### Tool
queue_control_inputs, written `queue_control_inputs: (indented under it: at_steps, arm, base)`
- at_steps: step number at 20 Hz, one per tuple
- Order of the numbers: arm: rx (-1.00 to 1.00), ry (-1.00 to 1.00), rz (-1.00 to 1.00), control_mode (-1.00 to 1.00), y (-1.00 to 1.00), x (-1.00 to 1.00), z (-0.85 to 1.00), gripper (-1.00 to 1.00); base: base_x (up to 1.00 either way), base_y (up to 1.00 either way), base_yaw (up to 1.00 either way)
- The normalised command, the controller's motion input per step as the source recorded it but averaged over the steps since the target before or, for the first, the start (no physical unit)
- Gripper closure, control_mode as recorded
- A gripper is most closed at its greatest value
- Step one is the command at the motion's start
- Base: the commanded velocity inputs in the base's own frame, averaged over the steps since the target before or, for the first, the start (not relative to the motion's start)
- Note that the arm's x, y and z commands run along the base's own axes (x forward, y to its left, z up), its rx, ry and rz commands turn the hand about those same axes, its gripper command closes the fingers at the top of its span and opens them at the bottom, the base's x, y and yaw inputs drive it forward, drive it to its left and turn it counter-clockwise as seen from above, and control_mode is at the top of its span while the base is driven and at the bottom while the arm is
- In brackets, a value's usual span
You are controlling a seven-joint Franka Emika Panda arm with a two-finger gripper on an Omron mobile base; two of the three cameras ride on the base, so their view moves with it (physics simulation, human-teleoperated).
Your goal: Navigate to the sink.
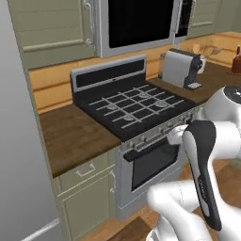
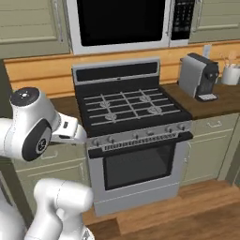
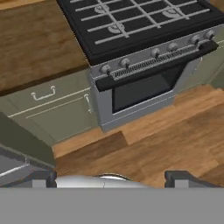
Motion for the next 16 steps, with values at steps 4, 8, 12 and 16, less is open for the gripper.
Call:
queue_control_inputs:
  at_steps: [4, 8, 12, 16]
  arm:
    - [0.00, 0.00, 0.00, 1.00, 0.00, 0.00, 0.00, -1.00]
    - [0.00, 0.00, 0.00, 1.00, 0.00, 0.00, 0.00, -1.00]
    - [0.00, 0.00, 0.00, 1.00, 0.00, 0.00, 0.00, -1.00]
    - [0.00, 0.00, 0.00, 1.00, 0.00, 0.00, 0.00, -1.00]
  base:
    - [0.79, -0.36, -0.63]
    - [0.08, -0.04, -0.92]
    - [0.00, -0.03, -0.98]
    - [0.01, -0.04, -0.96]
